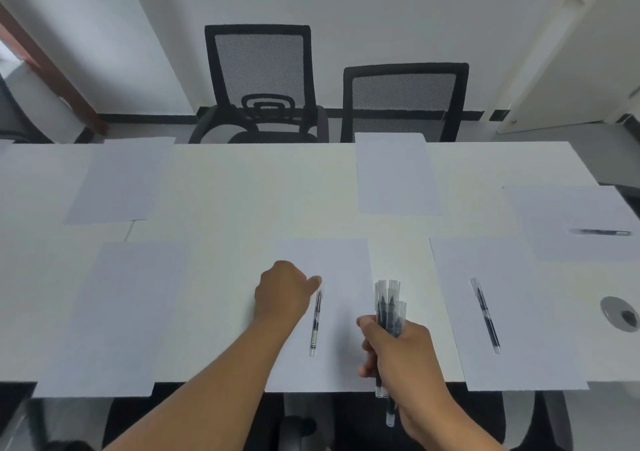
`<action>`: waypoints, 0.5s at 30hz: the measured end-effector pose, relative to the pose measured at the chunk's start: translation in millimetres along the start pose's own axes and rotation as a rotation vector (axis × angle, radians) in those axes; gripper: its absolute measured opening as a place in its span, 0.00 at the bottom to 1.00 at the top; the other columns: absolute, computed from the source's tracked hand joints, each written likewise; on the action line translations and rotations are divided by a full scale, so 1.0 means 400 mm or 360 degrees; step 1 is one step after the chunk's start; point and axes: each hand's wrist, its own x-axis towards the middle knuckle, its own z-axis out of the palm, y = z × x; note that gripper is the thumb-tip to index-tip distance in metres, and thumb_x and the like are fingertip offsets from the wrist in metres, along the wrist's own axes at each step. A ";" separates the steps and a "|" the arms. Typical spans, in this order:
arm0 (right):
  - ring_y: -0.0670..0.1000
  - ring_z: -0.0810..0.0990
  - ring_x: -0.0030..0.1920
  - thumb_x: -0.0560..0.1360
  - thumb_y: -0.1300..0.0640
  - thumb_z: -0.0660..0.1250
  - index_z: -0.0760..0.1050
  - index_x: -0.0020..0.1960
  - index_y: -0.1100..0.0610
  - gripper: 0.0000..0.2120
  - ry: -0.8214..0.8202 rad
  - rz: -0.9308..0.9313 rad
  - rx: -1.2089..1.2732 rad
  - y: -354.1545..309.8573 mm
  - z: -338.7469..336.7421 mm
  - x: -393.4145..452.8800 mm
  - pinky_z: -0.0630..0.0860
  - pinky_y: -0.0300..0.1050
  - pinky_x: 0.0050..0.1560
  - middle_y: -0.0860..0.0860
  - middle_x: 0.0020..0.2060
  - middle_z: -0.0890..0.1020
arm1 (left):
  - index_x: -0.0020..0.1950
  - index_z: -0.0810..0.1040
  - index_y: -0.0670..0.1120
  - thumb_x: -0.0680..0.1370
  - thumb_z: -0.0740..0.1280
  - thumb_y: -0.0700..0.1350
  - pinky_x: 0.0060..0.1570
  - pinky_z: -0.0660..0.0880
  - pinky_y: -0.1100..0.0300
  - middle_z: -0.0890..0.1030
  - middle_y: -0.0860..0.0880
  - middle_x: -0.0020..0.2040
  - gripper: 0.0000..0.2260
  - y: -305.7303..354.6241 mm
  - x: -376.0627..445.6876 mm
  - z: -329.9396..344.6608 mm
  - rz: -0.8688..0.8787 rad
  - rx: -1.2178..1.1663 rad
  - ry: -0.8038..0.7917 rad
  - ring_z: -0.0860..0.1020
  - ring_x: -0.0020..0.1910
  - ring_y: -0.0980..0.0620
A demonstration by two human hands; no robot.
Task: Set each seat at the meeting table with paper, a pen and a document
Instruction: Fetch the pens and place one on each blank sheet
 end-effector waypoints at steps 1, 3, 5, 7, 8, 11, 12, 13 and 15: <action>0.52 0.84 0.29 0.83 0.50 0.70 0.82 0.48 0.61 0.14 -0.0005 -0.0017 -0.0007 -0.011 0.002 -0.014 0.77 0.44 0.33 0.55 0.34 0.82 | 0.31 0.57 0.50 0.76 0.74 0.48 0.34 0.58 0.55 0.59 0.51 0.28 0.26 0.005 -0.016 -0.018 0.0002 -0.0039 0.0016 0.60 0.33 0.44; 0.52 0.84 0.29 0.83 0.49 0.70 0.81 0.50 0.61 0.14 -0.0020 -0.0041 -0.0020 -0.030 0.002 -0.043 0.76 0.42 0.31 0.55 0.32 0.82 | 0.31 0.56 0.50 0.77 0.73 0.48 0.35 0.58 0.55 0.59 0.51 0.29 0.27 0.015 -0.051 -0.051 0.0045 -0.0096 0.0058 0.60 0.33 0.44; 0.52 0.85 0.29 0.83 0.49 0.71 0.82 0.51 0.60 0.13 -0.0050 -0.0091 -0.0006 -0.052 -0.001 -0.080 0.76 0.42 0.31 0.55 0.33 0.82 | 0.30 0.55 0.50 0.78 0.73 0.48 0.34 0.57 0.56 0.57 0.52 0.27 0.28 0.029 -0.102 -0.091 0.0089 -0.0155 0.0116 0.58 0.32 0.45; 0.52 0.85 0.29 0.83 0.50 0.71 0.82 0.51 0.60 0.12 -0.0072 -0.0130 0.0006 -0.067 -0.005 -0.104 0.76 0.43 0.32 0.55 0.33 0.83 | 0.29 0.56 0.49 0.78 0.72 0.48 0.33 0.56 0.56 0.57 0.52 0.26 0.27 0.039 -0.142 -0.113 0.0148 -0.0219 0.0142 0.57 0.30 0.46; 0.52 0.85 0.29 0.83 0.50 0.71 0.82 0.51 0.60 0.12 -0.0092 -0.0155 0.0009 -0.074 -0.008 -0.122 0.76 0.44 0.32 0.55 0.33 0.83 | 0.29 0.57 0.49 0.78 0.72 0.49 0.34 0.59 0.56 0.59 0.51 0.27 0.27 0.042 -0.167 -0.126 0.0163 -0.0266 0.0158 0.58 0.30 0.46; 0.53 0.84 0.29 0.83 0.51 0.71 0.83 0.52 0.59 0.10 -0.0185 -0.0241 0.0032 -0.089 -0.021 -0.177 0.78 0.47 0.35 0.55 0.33 0.83 | 0.32 0.72 0.46 0.79 0.73 0.53 0.36 0.70 0.56 0.70 0.48 0.31 0.21 0.059 -0.258 -0.167 0.0183 -0.0413 0.0260 0.68 0.31 0.49; 0.53 0.84 0.29 0.83 0.51 0.71 0.83 0.51 0.59 0.10 -0.0218 -0.0270 0.0039 -0.090 -0.028 -0.194 0.80 0.48 0.36 0.54 0.33 0.83 | 0.34 0.76 0.44 0.80 0.73 0.54 0.37 0.74 0.56 0.73 0.48 0.32 0.19 0.064 -0.292 -0.179 0.0193 -0.0440 0.0297 0.70 0.32 0.50; 0.53 0.84 0.29 0.82 0.51 0.72 0.83 0.51 0.59 0.11 -0.0256 -0.0295 0.0048 -0.091 -0.034 -0.217 0.81 0.49 0.38 0.54 0.32 0.82 | 0.35 0.78 0.43 0.80 0.73 0.54 0.38 0.76 0.57 0.75 0.48 0.33 0.19 0.067 -0.328 -0.192 0.0210 -0.0472 0.0329 0.72 0.33 0.50; 0.54 0.83 0.29 0.82 0.52 0.72 0.83 0.49 0.61 0.11 -0.0332 -0.0337 0.0053 -0.088 -0.047 -0.254 0.80 0.49 0.37 0.54 0.30 0.81 | 0.37 0.78 0.44 0.81 0.73 0.54 0.39 0.76 0.57 0.75 0.47 0.34 0.18 0.073 -0.396 -0.214 0.0236 -0.0535 0.0364 0.72 0.34 0.50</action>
